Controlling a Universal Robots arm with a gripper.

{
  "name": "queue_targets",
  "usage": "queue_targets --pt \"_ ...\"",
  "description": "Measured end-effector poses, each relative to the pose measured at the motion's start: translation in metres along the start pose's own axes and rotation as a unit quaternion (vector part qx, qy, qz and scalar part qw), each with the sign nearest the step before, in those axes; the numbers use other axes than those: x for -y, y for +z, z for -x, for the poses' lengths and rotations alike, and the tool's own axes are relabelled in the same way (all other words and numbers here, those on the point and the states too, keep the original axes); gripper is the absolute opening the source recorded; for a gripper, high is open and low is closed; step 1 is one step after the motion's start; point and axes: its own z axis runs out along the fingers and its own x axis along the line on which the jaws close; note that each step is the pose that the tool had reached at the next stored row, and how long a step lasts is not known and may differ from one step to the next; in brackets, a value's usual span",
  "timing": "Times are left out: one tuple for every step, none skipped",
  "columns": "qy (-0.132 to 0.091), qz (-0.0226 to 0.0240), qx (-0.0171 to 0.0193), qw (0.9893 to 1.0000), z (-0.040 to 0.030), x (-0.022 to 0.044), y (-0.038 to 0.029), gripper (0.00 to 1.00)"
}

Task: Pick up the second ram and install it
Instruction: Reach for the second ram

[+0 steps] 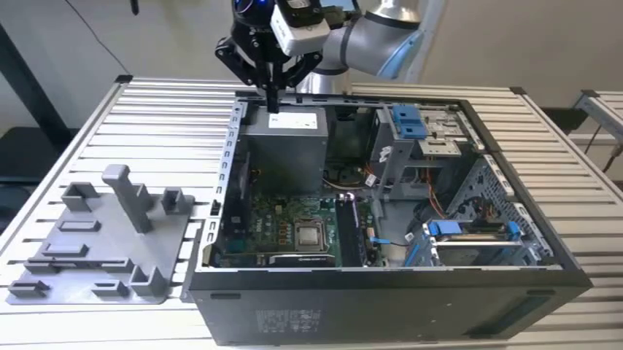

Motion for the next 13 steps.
queue_targets --pt "0.000 -0.0001 -0.0001 1.0000 -0.0019 0.0002 0.0002 0.11" --pt "0.000 -0.0001 -0.0001 1.0000 -0.0039 0.0004 0.0004 0.11" --pt "0.000 -0.0001 -0.0002 1.0000 -0.0061 0.0005 0.0006 0.11" --pt "0.000 -0.0001 -0.0002 1.0000 -0.0083 0.0007 0.0009 0.11" --pt "0.000 0.0000 -0.0002 1.0000 -0.0109 0.0010 0.0011 0.11" --pt "0.000 0.0000 -0.0003 1.0000 -0.0136 0.0012 0.0013 0.11" --pt "0.000 -0.0001 -0.0003 1.0000 -0.0162 0.0014 0.0015 0.11" --pt "0.000 -0.0001 -0.0004 1.0000 -0.0188 0.0017 0.0017 0.11" --pt "0.000 -0.0001 -0.0004 1.0000 -0.0213 0.0019 0.0019 0.11" --pt "0.000 -0.0001 -0.0005 1.0000 -0.0239 0.0021 0.0021 0.11" --pt "0.000 -0.0001 -0.0005 1.0000 -0.0263 0.0024 0.0023 0.11" --pt "0.000 -0.0001 -0.0005 1.0000 -0.0287 0.0026 0.0026 0.11" --pt "0.000 -0.0001 -0.0006 1.0000 -0.0311 0.0029 0.0027 0.11"
